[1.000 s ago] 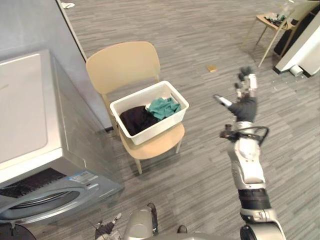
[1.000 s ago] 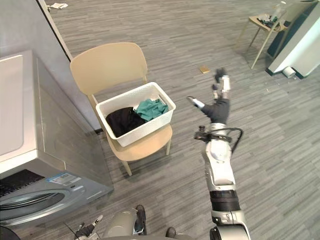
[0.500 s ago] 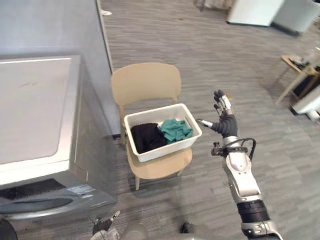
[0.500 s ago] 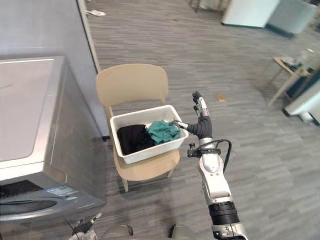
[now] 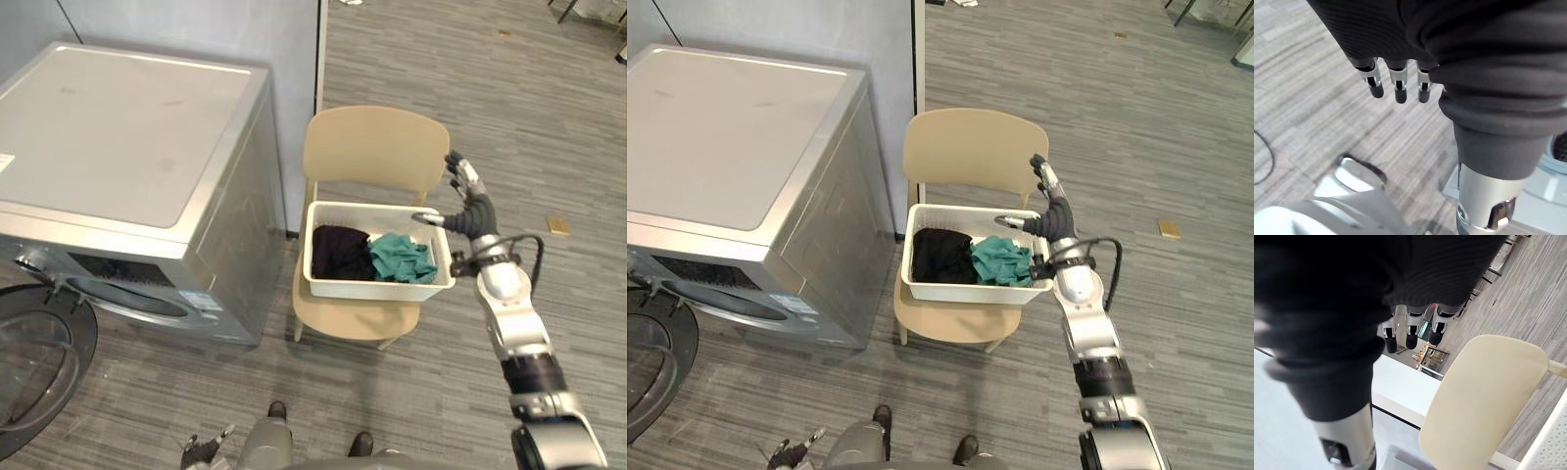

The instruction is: Pick up the laundry basket with both hands and put the clothes into the washing machine.

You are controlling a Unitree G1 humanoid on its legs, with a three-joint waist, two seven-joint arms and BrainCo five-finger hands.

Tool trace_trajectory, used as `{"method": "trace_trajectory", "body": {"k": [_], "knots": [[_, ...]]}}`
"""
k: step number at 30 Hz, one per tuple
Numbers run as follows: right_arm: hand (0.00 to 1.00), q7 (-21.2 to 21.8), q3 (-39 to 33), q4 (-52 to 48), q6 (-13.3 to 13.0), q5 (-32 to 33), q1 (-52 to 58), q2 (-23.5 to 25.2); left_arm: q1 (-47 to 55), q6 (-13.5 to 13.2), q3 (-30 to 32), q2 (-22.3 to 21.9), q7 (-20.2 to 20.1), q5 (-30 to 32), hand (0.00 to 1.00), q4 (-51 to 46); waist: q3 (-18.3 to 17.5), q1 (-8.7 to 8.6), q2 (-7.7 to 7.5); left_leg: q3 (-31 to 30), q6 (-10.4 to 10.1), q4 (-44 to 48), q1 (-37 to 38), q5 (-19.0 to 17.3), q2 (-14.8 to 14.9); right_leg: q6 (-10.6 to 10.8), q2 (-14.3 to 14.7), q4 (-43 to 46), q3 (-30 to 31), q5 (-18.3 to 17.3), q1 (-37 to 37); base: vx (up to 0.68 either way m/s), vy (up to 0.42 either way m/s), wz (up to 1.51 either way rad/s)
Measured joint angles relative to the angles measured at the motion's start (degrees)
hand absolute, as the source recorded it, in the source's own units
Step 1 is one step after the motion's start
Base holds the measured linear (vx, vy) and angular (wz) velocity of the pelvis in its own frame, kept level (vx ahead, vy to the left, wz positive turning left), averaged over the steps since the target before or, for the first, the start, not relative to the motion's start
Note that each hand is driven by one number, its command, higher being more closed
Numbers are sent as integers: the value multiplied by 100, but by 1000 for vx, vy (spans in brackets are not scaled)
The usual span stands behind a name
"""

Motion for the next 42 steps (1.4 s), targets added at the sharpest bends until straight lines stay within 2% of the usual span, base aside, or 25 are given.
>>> {"method": "trace_trajectory", "body": {"k": [2,4,7,8,9,14,17,20,23,31,34,38,39,42], "knots": [[0,5,0,234,72,-120,-113,-160,-21,-10,-5,-19,-62,-2,0,-2,80,-10,84,-37,-258,-261,-28,-157,-28,68,-8,50,-38,-17,-124,-121,133,15],[0,8,77,657,186,-310,-316,-186,-58,-19,-16,61,-67,-25,0,-52,243,-3,-28,-61,-176,-441,-104,23,-236,157,-142,-14,-61,102,-220,-102,163,25],[0,-10,224,1276,303,-555,-972,-305,-64,-28,-46,51,-67,-77,0,-226,349,6,42,-109,-81,-488,-263,147,-385,200,-248,-79,-98,216,-339,-67,111,15],[0,-16,243,1492,348,-613,-1364,-426,-111,-47,-97,55,-66,-92,0,-368,460,16,106,-146,-63,-498,-375,234,-432,161,-274,-122,-137,291,-433,-44,64,16],[0,-21,245,1620,380,-688,-1621,-528,-159,-89,-105,54,-65,-139,0,-459,567,32,142,-160,-49,-497,-448,271,-460,213,-296,-146,-161,334,-479,-64,65,15],[0,-23,470,1814,439,-825,-2272,-708,-171,-255,-361,91,-61,-391,0,-686,966,45,180,-160,-45,-506,-597,351,-492,165,-313,-176,-155,434,-610,-26,25,1],[0,-31,507,2350,454,-908,-2755,-744,-191,-285,-551,91,-61,-533,0,-842,1075,58,202,-156,-69,-789,-717,565,-509,67,-316,-179,-153,512,-859,-12,-6,0],[0,-70,768,2853,563,-936,-3351,-908,-375,-320,-720,140,-51,-751,0,-906,1393,112,212,-155,-148,-1066,-700,783,-485,63,-311,-187,-158,558,-959,-45,-29,3],[0,-74,924,3011,602,-937,-3548,-957,-489,-393,-890,133,-51,-870,0,-906,1471,182,215,-163,-186,-1238,-700,913,-434,11,-255,-235,-162,607,-1014,-47,-41,-1],[0,155,1166,2751,676,-1001,-3330,-1095,-610,-403,-999,139,-57,-995,0,-902,1515,183,201,-302,-235,-1697,-688,1225,-393,-20,-149,-384,-192,677,-1100,-30,-31,5],[0,230,1342,2793,681,-1047,-3208,-1099,-624,-405,-1002,140,-60,-1292,0,-901,1523,175,212,-325,-250,-1781,-683,1298,-389,-20,-132,-384,-209,677,-1113,-28,-18,4],[0,247,1365,3234,715,-1177,-3247,-1096,-820,-415,-1159,191,-53,-1583,0,-899,1530,219,221,-370,-260,-2030,-699,1482,-383,-21,-117,-384,-283,677,-1199,-37,-15,10],[0,246,1369,3482,804,-1190,-3319,-1083,-891,-424,-1259,187,-55,-1673,0,-908,1576,228,223,-394,-268,-2079,-699,1517,-381,-21,-112,-384,-311,677,-1203,-30,-11,10],[0,245,1370,3752,855,-1234,-3349,-1060,-1074,-439,-1418,182,-53,-1813,0,-910,1675,309,225,-406,-256,-2100,-733,1538,-377,-22,-104,-385,-320,678,-1242,-10,-3,3]]}}
